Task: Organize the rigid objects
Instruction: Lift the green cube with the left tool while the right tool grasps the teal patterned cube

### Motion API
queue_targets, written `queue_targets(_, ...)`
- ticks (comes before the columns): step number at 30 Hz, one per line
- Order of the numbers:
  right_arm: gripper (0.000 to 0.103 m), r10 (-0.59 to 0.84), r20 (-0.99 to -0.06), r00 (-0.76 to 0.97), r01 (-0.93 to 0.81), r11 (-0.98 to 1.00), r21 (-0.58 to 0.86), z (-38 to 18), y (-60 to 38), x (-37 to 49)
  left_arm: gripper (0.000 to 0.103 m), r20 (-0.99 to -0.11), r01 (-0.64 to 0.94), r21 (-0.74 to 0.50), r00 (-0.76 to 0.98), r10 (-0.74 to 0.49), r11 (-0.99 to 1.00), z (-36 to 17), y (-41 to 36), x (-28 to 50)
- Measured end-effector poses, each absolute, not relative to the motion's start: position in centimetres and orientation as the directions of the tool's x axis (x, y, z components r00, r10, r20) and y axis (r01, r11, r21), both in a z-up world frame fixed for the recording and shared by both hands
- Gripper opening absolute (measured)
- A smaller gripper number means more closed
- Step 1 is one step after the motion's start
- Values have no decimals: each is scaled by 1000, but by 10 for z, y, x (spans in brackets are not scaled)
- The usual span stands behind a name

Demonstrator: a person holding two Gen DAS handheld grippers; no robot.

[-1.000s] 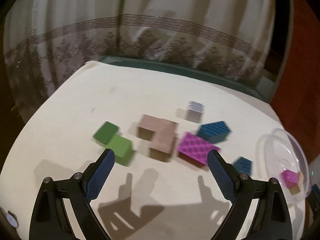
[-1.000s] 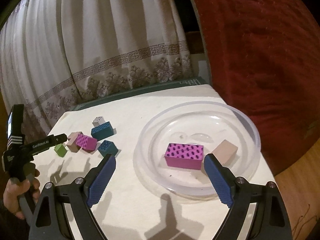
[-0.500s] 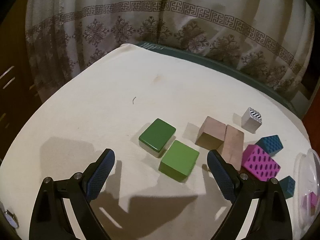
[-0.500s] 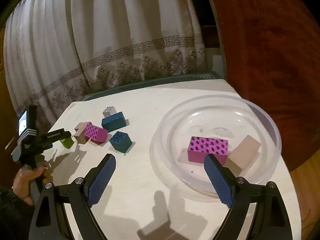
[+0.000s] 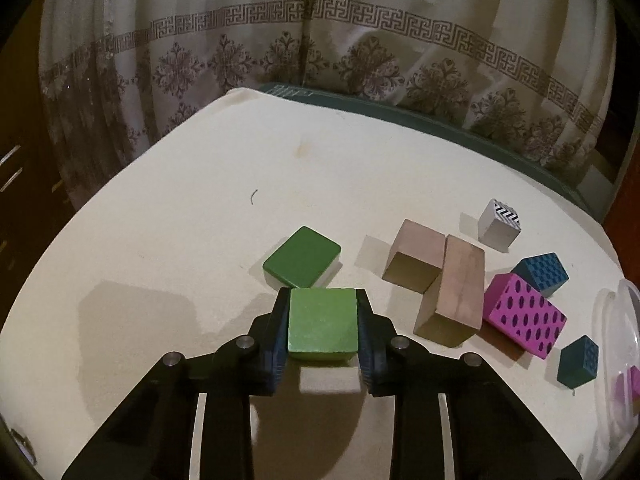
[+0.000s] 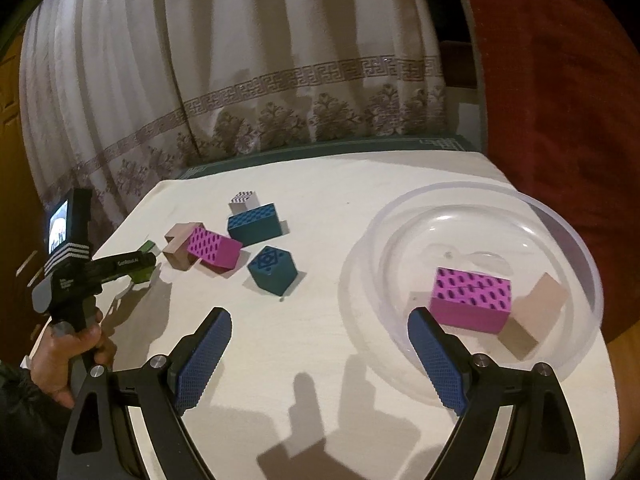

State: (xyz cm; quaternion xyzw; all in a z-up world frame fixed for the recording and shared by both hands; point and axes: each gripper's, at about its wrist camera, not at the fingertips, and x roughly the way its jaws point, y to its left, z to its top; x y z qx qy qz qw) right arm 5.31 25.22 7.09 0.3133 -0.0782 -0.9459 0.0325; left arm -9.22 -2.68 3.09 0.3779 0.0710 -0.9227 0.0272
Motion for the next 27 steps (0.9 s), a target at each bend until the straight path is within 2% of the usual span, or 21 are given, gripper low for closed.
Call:
queue_targets(11, 92, -143, -603, -785, 57, -985, 161, 70, 232, 34, 30, -629, 106, -154, -777, 15, -982, 46, -38, -74)
queue_targets(23, 92, -150, -621, -769, 76, -987, 144, 64, 221, 4, 30, -578, 38, -229, -809, 105, -973, 56, -40, -62)
queue_targets(25, 90, -149, -623, -767, 79, -987, 139, 63, 220, -2, 30, -575, 27, -242, -809, 121, -970, 57, -39, -61)
queue_targets(27, 82, -150, -631, -761, 87, -988, 130, 60, 217, -10, 30, -574, 21, -245, -809, 127, -969, 57, -37, -60)
